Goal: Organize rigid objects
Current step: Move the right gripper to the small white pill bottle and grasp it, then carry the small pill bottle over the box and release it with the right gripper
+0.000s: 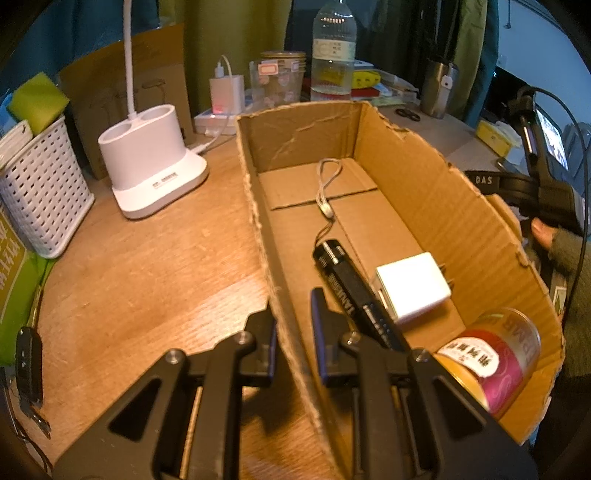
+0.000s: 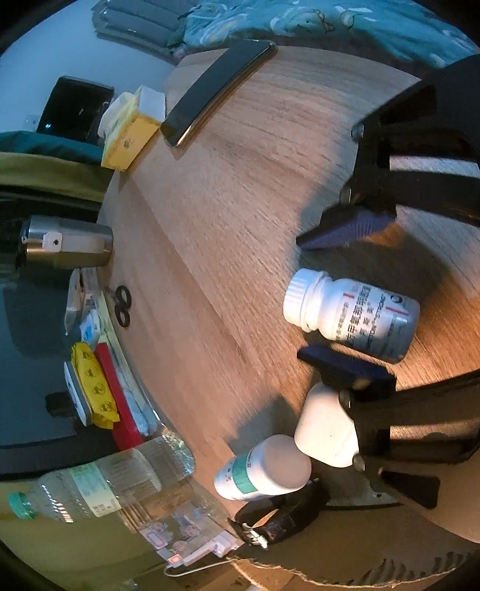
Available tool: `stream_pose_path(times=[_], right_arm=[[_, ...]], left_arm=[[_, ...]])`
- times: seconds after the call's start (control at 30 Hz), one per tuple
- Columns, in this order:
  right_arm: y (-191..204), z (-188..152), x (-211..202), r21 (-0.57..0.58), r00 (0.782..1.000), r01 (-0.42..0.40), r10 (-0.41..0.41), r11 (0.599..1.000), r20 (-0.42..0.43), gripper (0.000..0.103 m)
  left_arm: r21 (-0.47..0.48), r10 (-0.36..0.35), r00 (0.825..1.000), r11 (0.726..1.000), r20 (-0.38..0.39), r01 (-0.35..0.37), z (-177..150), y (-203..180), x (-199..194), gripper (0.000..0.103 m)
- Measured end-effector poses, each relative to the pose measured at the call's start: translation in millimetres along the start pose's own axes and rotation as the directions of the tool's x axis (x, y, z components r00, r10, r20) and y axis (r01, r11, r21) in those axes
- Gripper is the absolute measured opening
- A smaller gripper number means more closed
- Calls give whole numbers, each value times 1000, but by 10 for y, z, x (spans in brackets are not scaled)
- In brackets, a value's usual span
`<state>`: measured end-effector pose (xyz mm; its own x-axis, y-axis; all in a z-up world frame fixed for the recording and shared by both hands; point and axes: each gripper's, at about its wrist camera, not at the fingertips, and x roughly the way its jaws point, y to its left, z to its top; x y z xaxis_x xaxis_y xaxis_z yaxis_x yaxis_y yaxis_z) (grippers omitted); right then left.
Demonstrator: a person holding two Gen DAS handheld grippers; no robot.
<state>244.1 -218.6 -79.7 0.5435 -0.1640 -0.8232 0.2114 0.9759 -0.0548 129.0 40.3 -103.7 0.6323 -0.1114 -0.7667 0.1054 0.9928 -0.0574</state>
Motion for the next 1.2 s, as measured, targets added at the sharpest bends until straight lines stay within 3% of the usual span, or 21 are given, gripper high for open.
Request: stream_pose_path(times=[0.07, 0.1, 0.43, 1.2], right_arm=[[-57, -2, -12, 24, 1000, -8, 8, 1000, 6, 35], [-77, -4, -15, 31, 1000, -12, 11, 999, 8, 35], [-121, -66, -129, 44, 996, -74, 72, 996, 44, 34], [240, -126, -723, -83, 976, -130, 142, 988, 166, 33]], left_arm=[[0, 0, 1000, 1000, -1, 0, 4, -3, 3, 17], [0, -1, 1000, 1000, -1, 1, 4, -1, 3, 17], [-1, -1, 1000, 1000, -1, 1, 4, -3, 3, 17], [-2, -1, 1000, 1000, -1, 1, 4, -14, 1, 18]])
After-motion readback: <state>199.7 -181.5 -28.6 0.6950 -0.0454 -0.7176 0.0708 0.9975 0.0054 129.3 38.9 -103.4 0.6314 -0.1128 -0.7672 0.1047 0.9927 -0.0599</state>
